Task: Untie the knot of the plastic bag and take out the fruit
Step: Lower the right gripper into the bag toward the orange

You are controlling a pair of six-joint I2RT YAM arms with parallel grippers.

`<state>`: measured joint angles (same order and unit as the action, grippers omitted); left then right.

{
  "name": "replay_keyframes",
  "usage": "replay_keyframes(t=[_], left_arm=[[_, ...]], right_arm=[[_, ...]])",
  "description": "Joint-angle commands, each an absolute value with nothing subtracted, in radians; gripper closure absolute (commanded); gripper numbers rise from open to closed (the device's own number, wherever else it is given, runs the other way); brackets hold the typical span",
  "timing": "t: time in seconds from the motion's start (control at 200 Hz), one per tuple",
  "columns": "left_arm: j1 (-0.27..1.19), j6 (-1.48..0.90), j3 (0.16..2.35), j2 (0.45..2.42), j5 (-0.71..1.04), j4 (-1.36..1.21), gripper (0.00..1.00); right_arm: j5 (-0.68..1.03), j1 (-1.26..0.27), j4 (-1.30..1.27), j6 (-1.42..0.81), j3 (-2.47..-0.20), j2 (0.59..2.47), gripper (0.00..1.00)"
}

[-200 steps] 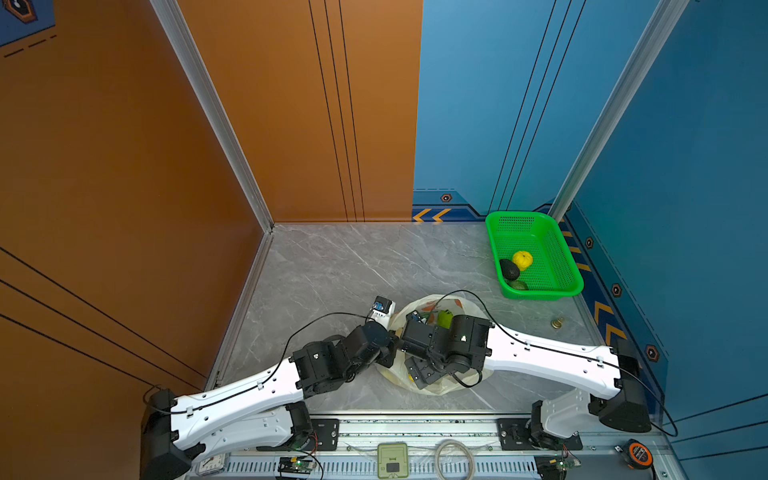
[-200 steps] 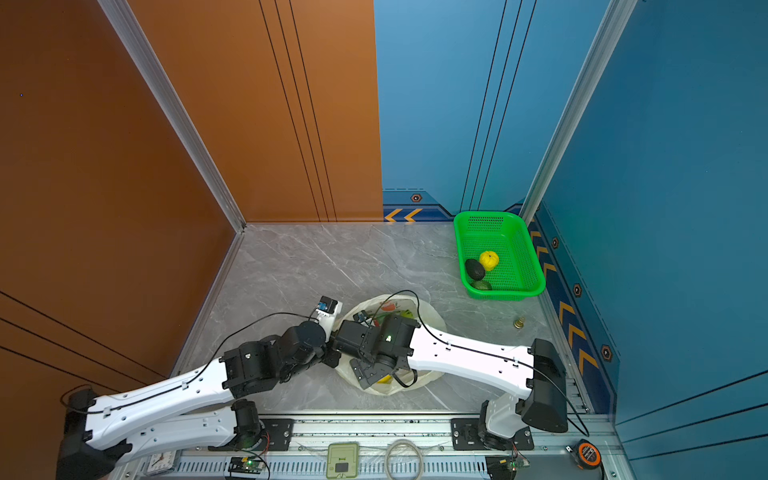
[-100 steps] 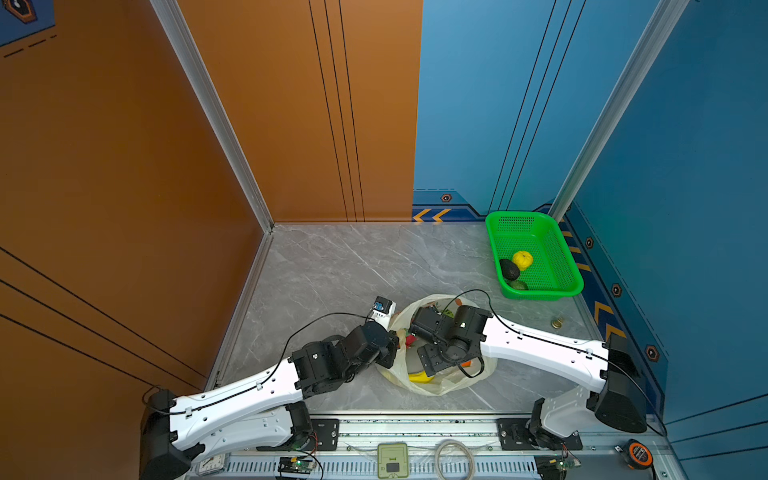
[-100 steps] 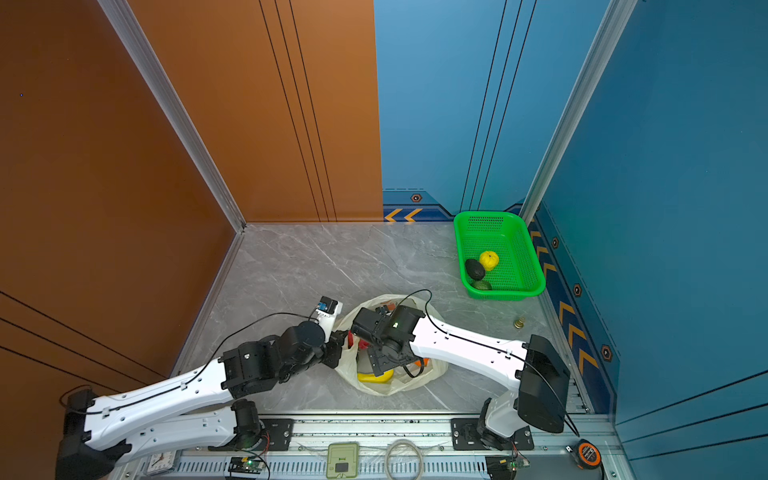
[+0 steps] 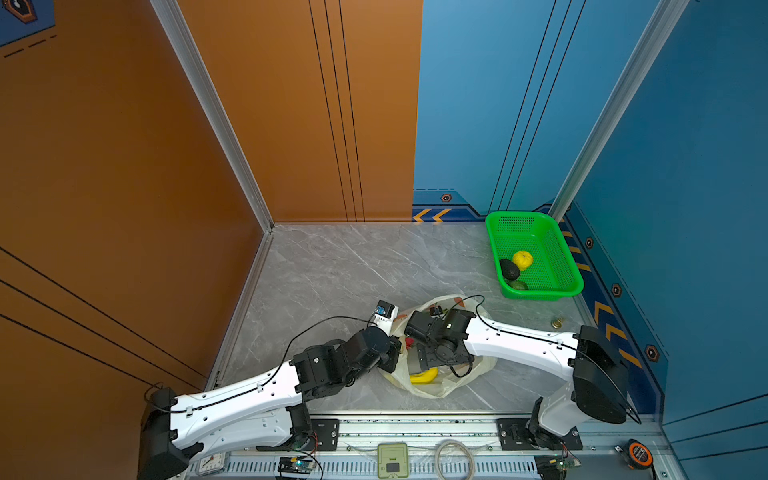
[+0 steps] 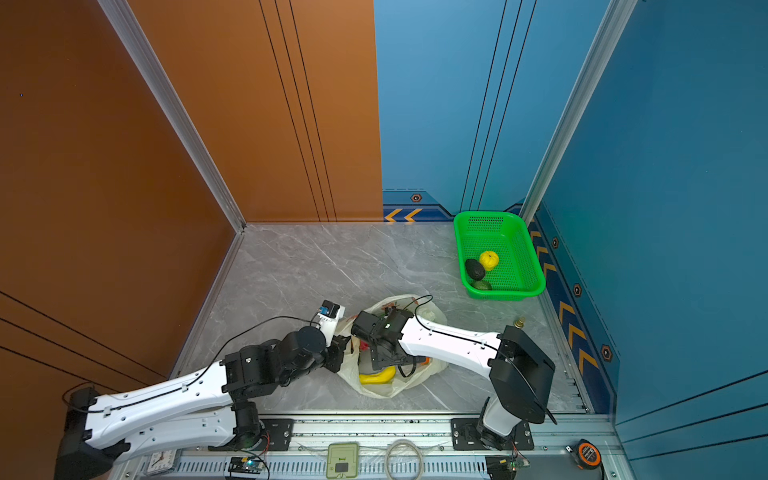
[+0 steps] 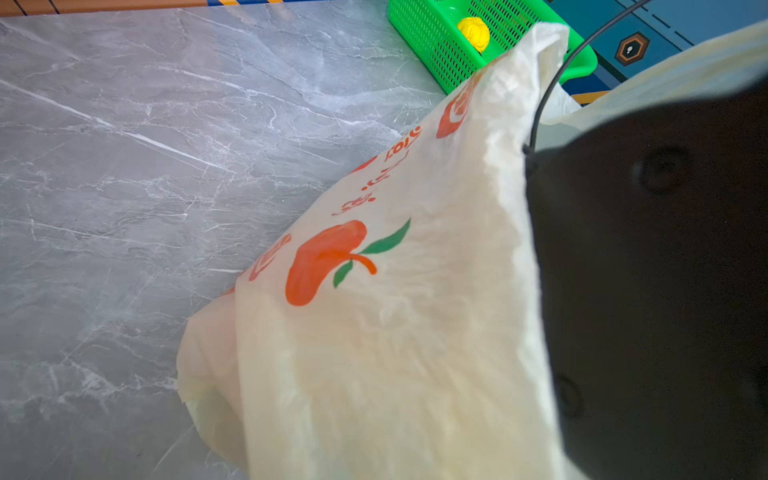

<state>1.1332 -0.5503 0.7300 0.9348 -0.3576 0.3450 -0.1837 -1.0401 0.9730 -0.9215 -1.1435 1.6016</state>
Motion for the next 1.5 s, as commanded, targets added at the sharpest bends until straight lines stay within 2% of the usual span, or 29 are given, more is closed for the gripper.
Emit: replay_keyframes(t=[0.0,0.23,0.636,1.021,1.492], left_arm=[[1.144,-0.561,0.714,0.915,-0.346,0.306,1.0],[1.156,-0.566,0.703,0.917,-0.332,0.299,1.0],[1.161,-0.563,0.701,0.924,-0.33,0.292,1.0],[1.163,-0.571,0.693,0.923,-0.337,0.281,1.0],[1.164,-0.569,0.699,0.923,-0.346,0.286,1.0]], right_arm=[[-0.298,-1.019,0.976,-0.979,-1.114,1.584,0.05],[-0.384,-0.983,0.938,-0.996,-1.067,1.571,0.0],[-0.234,-0.962,0.763,-0.945,-1.04,1.595,0.0],[-0.206,-1.0,0.737,-0.935,-1.076,1.665,0.0],[-0.285,-0.969,0.703,-0.891,-1.09,1.685,0.08]])
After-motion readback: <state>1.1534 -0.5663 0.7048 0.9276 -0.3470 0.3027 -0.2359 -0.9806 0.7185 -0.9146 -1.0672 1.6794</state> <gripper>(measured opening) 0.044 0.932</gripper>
